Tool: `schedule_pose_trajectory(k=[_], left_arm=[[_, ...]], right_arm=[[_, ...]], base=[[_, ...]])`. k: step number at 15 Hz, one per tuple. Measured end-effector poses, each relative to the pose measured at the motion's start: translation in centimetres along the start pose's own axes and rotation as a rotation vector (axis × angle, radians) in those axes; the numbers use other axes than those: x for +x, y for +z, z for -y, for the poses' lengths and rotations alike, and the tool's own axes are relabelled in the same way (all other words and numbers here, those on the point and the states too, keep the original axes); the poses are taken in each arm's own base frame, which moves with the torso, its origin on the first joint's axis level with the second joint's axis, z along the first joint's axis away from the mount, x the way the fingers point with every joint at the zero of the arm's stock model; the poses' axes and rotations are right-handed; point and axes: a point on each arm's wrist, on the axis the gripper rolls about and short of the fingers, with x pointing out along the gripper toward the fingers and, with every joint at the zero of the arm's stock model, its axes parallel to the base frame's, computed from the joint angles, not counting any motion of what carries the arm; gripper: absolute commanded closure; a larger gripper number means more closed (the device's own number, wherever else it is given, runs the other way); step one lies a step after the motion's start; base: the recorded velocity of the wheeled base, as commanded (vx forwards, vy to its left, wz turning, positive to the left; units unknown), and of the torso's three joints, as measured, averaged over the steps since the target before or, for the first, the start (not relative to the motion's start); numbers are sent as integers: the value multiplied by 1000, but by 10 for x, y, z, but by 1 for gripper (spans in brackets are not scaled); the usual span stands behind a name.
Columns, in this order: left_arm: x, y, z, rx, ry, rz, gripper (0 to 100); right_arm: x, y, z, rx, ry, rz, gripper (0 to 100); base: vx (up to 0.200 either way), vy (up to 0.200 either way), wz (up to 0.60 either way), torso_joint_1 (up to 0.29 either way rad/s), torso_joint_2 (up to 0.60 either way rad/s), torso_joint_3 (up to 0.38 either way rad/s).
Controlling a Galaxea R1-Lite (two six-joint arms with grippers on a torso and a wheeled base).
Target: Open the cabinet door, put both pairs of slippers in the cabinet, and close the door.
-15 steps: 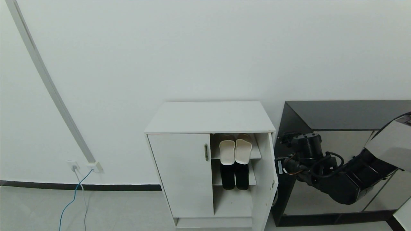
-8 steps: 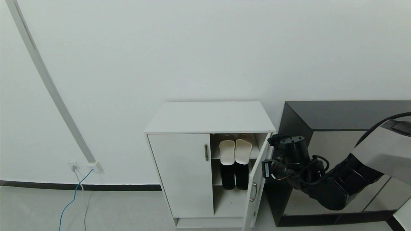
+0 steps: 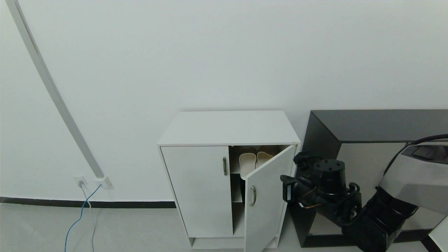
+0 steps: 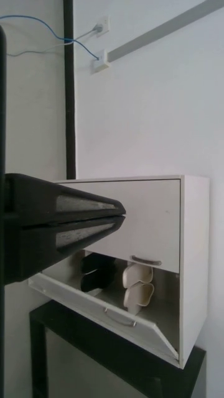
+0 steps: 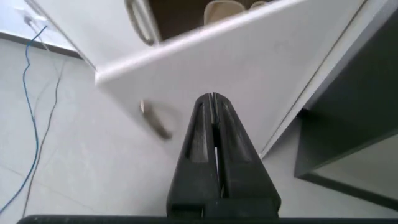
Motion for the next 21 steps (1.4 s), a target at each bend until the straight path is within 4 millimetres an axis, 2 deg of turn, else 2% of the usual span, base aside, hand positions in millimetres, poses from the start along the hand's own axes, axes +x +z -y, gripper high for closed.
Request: schedule_pose_trajectory(k=[3, 8, 17, 21], left_arm=[[0, 0, 0, 0, 0, 0, 100], [0, 0, 0, 0, 0, 0, 100], [0, 0, 0, 0, 1, 0, 100], [0, 0, 0, -1, 1, 0, 100]], right_arm=[[-6, -14, -3, -29, 14, -23, 100], [3, -24, -5, -34, 17, -24, 100], [55, -26, 3, -23, -16, 11, 100], [81, -18, 12, -17, -45, 19, 100]], base=[[200, 0, 0, -10, -2, 1], [0, 0, 0, 0, 0, 0], [0, 0, 0, 0, 0, 0], [0, 0, 0, 0, 0, 0]])
